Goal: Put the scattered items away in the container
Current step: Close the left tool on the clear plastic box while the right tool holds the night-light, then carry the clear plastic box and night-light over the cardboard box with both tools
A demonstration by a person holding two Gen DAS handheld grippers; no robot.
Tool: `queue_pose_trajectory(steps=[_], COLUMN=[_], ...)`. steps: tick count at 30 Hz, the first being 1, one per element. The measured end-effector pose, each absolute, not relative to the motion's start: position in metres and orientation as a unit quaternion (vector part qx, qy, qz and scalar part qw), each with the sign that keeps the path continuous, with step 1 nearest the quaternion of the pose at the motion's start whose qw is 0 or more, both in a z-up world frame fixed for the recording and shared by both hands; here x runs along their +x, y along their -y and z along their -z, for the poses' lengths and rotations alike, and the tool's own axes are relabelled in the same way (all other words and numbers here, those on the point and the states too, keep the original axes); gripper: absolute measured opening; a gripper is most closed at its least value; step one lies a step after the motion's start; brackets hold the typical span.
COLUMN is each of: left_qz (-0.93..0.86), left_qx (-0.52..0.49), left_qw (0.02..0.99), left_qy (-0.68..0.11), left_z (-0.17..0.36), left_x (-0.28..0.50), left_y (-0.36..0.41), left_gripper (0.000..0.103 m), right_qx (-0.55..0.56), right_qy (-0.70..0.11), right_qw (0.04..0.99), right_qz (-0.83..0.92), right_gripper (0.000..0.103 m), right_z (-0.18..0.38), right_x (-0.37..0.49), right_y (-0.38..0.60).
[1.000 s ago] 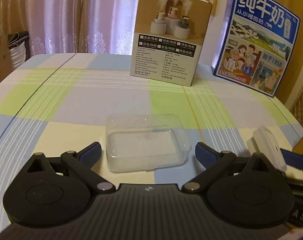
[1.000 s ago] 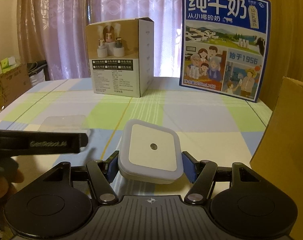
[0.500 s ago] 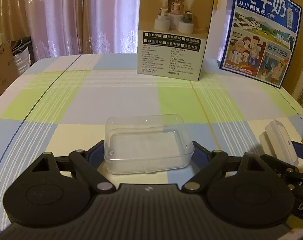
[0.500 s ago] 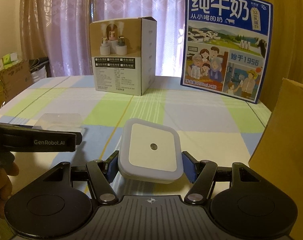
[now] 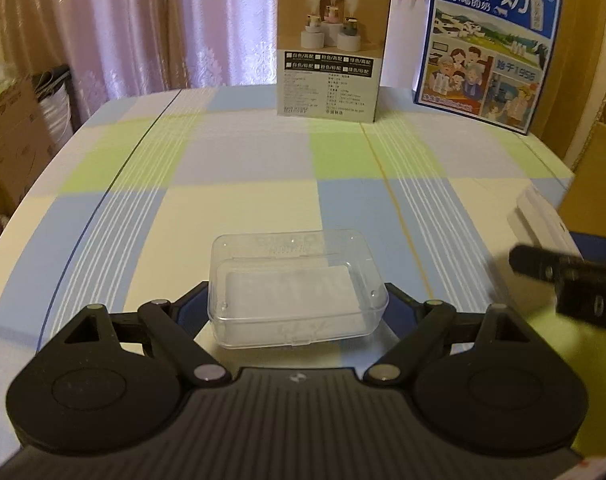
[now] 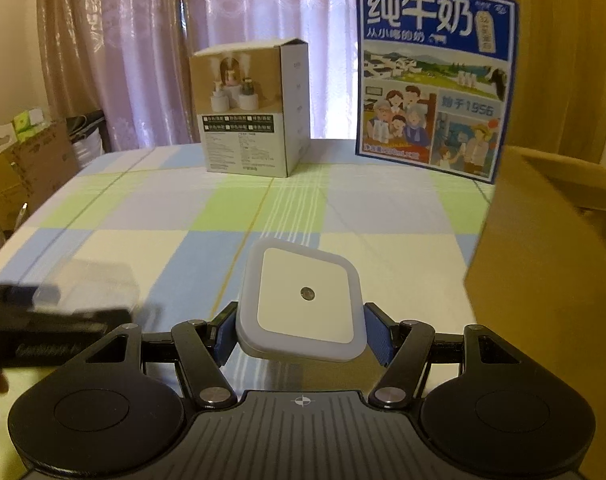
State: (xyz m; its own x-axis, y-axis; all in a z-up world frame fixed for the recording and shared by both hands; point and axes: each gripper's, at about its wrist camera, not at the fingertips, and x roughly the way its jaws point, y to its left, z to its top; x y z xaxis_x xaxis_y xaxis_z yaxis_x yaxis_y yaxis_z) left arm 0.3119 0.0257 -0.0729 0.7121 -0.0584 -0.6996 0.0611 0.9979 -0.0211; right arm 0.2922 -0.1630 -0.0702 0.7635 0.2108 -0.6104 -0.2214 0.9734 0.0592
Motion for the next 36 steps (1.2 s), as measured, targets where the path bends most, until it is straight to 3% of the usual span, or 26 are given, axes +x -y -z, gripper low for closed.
queue_pose_trajectory(steps=[19,36], left_qz=[0.027,0.042], left_qx=[-0.054,-0.033], left_qw=[0.933,0.930], left_qy=[-0.354,-0.364], left_z=[0.012,0.014], left_x=[0.152,0.131], left_y=[-0.012,0.009], left_gripper=[0.085,0.085], right_qx=[0.031,0.028], right_qy=[-0.326,-0.328], right_qw=[0.936,0.935], right_qz=[-0.133,-0.133], right_gripper=[0.062,0.062], right_z=[0.005,0.002], right_x=[0.157,0.127], right_y=[0.199,0.210])
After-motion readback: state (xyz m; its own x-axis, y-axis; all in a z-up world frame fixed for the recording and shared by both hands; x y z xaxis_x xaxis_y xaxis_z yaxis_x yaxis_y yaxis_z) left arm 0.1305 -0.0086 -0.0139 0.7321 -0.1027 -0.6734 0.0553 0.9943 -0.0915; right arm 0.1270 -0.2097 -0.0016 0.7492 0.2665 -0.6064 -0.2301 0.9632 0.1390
